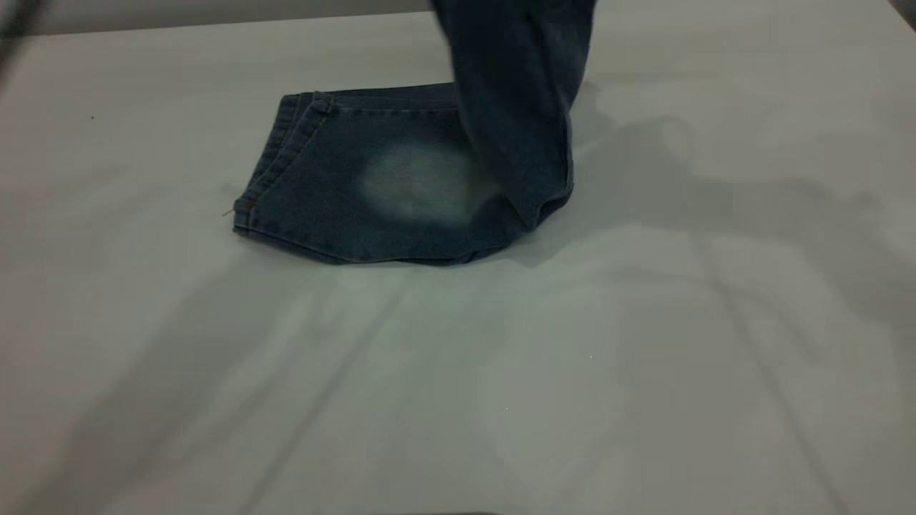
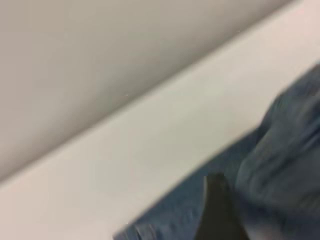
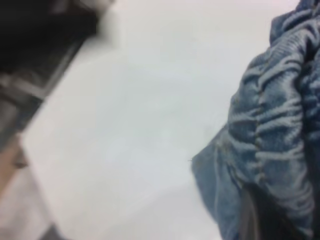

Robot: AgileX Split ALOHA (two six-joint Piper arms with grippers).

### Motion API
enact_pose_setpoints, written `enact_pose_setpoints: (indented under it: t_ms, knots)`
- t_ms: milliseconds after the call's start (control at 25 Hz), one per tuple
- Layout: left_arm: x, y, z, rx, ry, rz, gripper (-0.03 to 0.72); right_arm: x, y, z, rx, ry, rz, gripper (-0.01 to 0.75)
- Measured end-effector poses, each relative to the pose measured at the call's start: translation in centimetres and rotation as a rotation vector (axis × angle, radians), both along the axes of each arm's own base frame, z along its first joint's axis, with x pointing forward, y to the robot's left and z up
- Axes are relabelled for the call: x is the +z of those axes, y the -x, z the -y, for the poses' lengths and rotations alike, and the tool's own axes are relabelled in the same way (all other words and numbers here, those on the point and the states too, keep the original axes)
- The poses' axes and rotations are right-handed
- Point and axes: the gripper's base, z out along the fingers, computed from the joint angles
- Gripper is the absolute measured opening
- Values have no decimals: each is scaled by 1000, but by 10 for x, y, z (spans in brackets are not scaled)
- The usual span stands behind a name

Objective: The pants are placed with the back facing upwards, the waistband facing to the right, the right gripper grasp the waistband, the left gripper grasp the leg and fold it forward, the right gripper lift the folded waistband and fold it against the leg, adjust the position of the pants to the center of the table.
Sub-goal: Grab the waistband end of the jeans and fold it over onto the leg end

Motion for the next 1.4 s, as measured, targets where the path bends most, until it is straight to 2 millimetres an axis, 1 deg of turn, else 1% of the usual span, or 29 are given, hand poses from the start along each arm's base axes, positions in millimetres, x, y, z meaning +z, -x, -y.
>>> enact_pose_setpoints:
  t_ms: [120, 240, 320, 400, 480, 680, 800, 840, 920, 1120, 1160, 1240, 1280, 1400]
  knots:
    - [39, 22, -11, 0, 44, 92, 443, -23, 0, -25, -20, 70, 16, 59]
    - [66, 41, -20, -1, 76, 157, 443, -48, -3, -41, -54, 104, 17, 59]
    - [77, 51, -25, -1, 86, 179, 443, -62, -4, -49, -68, 100, 21, 59]
    - [83, 57, -28, -2, 88, 183, 443, -71, -4, -56, -72, 96, 36, 59]
    - [83, 60, -29, -3, 81, 168, 443, -77, -5, -61, -63, 102, 53, 59]
    - [79, 61, -29, -4, 65, 134, 443, -83, -3, -79, -25, 111, 79, 60]
    - [78, 61, -29, -4, 65, 133, 443, -89, 2, -92, 3, 136, 94, 83]
    - [78, 61, -29, -4, 65, 133, 443, -91, 4, -96, 11, 143, 96, 104]
    - [78, 60, -29, -4, 64, 131, 443, -93, 5, -104, 17, 154, 104, 170]
    - [78, 61, -29, -4, 63, 130, 443, -85, 7, -123, 40, 140, 136, 443]
    - [78, 61, -29, -4, 62, 129, 443, -83, 7, -126, 39, 133, 134, 486]
    - [77, 61, -29, -4, 60, 124, 443, -82, 8, -128, 12, 106, 89, 528]
    - [77, 61, -29, -4, 59, 122, 443, -81, 8, -129, -5, 92, 52, 535]
    - [77, 61, -29, -4, 57, 118, 443, -76, 9, -133, -5, 91, -36, 519]
